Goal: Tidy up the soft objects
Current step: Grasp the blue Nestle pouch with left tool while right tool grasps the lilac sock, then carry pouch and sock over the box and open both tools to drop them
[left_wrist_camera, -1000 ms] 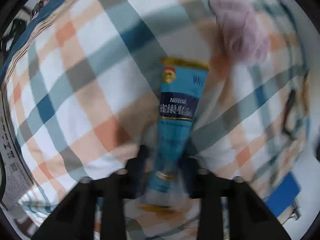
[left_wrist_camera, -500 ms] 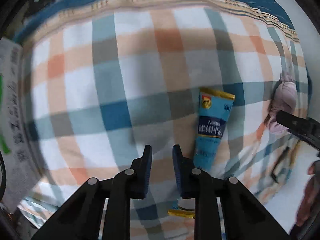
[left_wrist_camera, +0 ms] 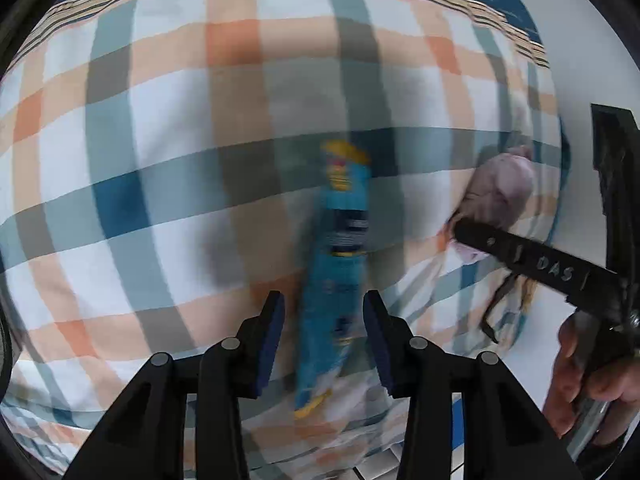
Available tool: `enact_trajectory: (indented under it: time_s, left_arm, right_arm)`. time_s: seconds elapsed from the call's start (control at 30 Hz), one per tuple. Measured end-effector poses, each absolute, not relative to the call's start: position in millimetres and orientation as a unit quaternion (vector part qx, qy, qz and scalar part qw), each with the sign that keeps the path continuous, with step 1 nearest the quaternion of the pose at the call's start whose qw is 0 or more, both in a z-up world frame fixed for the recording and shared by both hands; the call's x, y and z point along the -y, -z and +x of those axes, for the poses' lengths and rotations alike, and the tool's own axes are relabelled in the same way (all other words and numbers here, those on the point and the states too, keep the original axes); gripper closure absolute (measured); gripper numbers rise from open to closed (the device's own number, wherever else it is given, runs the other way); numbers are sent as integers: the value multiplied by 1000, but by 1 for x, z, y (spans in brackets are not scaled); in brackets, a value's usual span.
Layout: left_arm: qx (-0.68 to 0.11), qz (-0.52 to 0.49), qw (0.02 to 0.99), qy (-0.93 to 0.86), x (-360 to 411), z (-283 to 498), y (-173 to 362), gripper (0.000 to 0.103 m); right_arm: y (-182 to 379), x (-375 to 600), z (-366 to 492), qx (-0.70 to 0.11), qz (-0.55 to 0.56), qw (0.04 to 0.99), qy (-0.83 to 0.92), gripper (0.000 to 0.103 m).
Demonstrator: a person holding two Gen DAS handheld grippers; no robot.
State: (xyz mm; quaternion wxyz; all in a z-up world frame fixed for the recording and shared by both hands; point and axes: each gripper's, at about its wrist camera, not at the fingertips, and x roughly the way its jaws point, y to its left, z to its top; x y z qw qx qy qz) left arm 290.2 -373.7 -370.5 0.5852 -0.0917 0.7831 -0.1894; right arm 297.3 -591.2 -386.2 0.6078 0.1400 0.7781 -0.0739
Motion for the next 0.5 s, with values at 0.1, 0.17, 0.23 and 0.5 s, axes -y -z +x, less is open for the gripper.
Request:
enact_trajectory:
  time_s: [0.1, 0.17, 0.23, 0.5]
  left_arm:
    - [-782, -74, 590, 189, 383, 290, 376, 58]
    - [-787, -55, 587, 183, 386, 288, 384, 58]
    - [-788, -44, 587, 180, 386, 288, 389, 58]
    - [-783, 10, 600, 167, 396, 286, 386, 65]
  right_arm:
    - [390, 584, 301, -783, 128, 605, 65, 67]
    - [396, 583, 303, -784, 132, 603, 65, 62]
    - [399, 584, 305, -783, 137, 603, 67, 62]
    - [406, 587, 319, -782, 145, 601, 79, 61]
